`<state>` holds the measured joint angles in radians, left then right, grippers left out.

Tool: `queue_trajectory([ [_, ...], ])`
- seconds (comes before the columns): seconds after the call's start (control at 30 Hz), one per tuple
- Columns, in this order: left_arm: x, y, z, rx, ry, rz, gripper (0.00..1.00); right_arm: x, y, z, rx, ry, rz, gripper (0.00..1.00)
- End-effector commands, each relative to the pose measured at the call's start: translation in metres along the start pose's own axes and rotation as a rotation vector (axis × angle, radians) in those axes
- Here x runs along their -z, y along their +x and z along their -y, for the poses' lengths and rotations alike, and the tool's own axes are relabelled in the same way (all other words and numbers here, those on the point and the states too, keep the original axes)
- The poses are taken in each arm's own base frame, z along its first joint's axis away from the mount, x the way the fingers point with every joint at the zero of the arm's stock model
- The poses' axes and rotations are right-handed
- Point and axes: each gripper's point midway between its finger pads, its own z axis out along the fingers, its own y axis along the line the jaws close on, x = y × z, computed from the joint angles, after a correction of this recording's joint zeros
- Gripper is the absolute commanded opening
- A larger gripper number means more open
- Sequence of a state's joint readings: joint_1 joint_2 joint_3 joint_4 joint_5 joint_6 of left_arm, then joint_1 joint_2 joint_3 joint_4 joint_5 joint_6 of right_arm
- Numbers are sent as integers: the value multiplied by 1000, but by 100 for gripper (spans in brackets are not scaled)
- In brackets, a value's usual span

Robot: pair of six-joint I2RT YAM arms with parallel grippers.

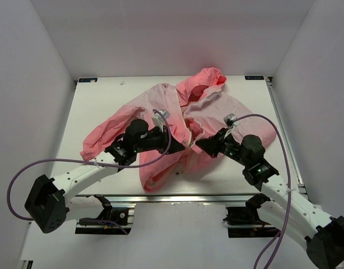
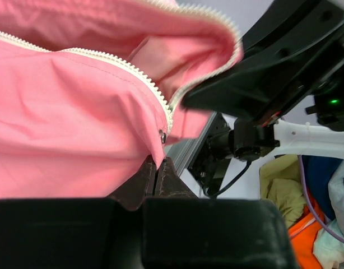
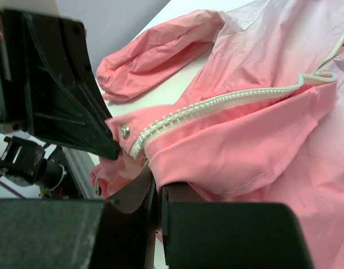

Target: Zip up the jacket

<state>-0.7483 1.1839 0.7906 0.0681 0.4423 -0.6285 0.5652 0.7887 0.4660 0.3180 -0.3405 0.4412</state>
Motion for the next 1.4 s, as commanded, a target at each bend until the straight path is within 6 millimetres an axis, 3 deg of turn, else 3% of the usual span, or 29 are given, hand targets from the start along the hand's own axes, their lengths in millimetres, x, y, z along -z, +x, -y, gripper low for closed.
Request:
queue_trajectory([
  [0.0, 0, 13, -2, 12, 12, -38, 0, 2, -24, -2, 0, 18, 111, 0],
  [0.07, -2, 25, -13, 28, -16, -80, 0, 3, -23, -2, -8, 16, 109, 0],
  [0.2, -1, 53, -32, 62, -61, -153, 0, 3, 3, 6, -39, 60, -31, 0],
  [0.23, -1, 61, -35, 63, -64, -175, 0, 6, 24, 13, -69, 91, -121, 0],
  [0.47, 17, 124, -59, 129, -118, -410, 0, 50, 116, 47, -234, 319, -434, 0],
  [0.57, 23, 137, -59, 145, -110, -464, 11, 63, 143, 49, -302, 355, -529, 0],
  [0.63, 25, 144, -55, 161, -90, -496, 28, 69, 157, 49, -347, 370, -570, 6],
  [0.7, 27, 145, -51, 167, -78, -506, 44, 76, 166, 51, -370, 399, -599, 14],
  [0.77, 29, 142, -45, 163, -69, -510, 53, 84, 170, 53, -383, 440, -617, 27],
  [0.8, 29, 139, -44, 157, -68, -504, 64, 85, 165, 52, -382, 445, -606, 31],
  [0.9, 33, 125, -32, 125, -49, -482, 79, 92, 161, 47, -397, 456, -607, 44],
  [0.93, 35, 123, -29, 121, -48, -481, 89, 94, 161, 46, -406, 458, -607, 49],
  [1.03, 36, 107, -25, 86, -62, -434, 94, 98, 170, 45, -441, 473, -614, 54],
  [1.37, 22, 92, -33, 80, -122, -409, 96, 107, 181, 47, -534, 592, -612, 60],
])
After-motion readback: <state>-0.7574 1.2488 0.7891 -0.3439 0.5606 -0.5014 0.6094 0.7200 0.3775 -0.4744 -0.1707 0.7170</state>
